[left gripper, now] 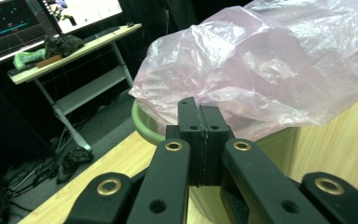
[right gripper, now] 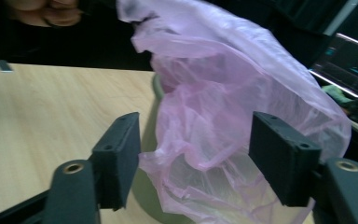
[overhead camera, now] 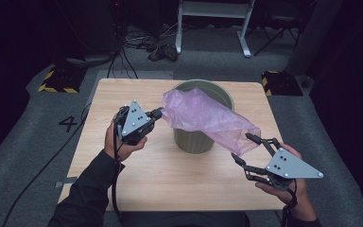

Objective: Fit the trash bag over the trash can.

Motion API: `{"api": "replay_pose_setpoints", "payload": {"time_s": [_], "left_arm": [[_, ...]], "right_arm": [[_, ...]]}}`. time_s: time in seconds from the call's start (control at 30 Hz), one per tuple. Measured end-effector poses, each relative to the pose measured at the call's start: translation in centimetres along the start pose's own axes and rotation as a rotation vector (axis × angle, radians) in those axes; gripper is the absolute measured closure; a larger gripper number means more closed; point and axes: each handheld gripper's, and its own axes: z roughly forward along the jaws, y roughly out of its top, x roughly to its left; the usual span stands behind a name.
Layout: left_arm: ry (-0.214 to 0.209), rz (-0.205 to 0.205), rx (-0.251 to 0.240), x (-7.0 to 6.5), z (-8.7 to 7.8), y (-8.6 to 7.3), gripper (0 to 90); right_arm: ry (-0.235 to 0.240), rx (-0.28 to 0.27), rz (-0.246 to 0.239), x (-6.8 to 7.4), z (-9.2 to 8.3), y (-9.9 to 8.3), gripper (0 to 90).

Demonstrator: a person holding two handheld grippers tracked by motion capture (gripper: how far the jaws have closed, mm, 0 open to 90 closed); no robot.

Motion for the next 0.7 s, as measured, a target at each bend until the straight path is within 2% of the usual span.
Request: {"api": "replay_pose_setpoints", "payload": {"time_s": [0.13, 0.3, 0.47, 0.53, 0.57, 0.63, 0.67, 0.7], "left_arm": [[-0.003, -0.028, -0.002, 0.3, -0.2, -0.7, 89.9], [0.001, -0.042, -0.014, 0.5, -0.5, -1.2, 89.6], [-0.005, -0.053, -0.036, 0.6, -0.9, -1.7, 85.6], [-0.01, -0.061, -0.041, 0.6, -1.1, -1.9, 83.6], [-0.013, -0.072, -0.044, 0.5, -1.3, -2.0, 80.0], [-0.018, -0.093, -0.046, 0.5, -1.5, -2.1, 64.8], [-0.041, -0.106, -0.045, 0.3, -1.7, -2.1, 55.7], [-0.078, -0.102, -0.042, 0.1, -1.9, -2.1, 49.1]], "right_arm": [[-0.014, 0.011, 0.053, -0.7, 0.4, -0.6, 29.2], [-0.009, 0.032, 0.064, -1.1, 1.6, -0.7, 25.0], [-0.006, 0.04, 0.079, -1.0, 2.9, -0.7, 27.4], [-0.012, 0.056, 0.077, -0.9, 3.5, -0.7, 43.5], [-0.009, 0.057, 0.075, -1.0, 3.7, -0.8, 48.3], [-0.001, 0.067, 0.079, -1.0, 4.1, -1.0, 65.3], [0.011, 0.067, 0.072, -1.0, 4.2, -1.0, 68.1], [0.018, 0.067, 0.068, -0.9, 4.3, -1.1, 73.4]]}}
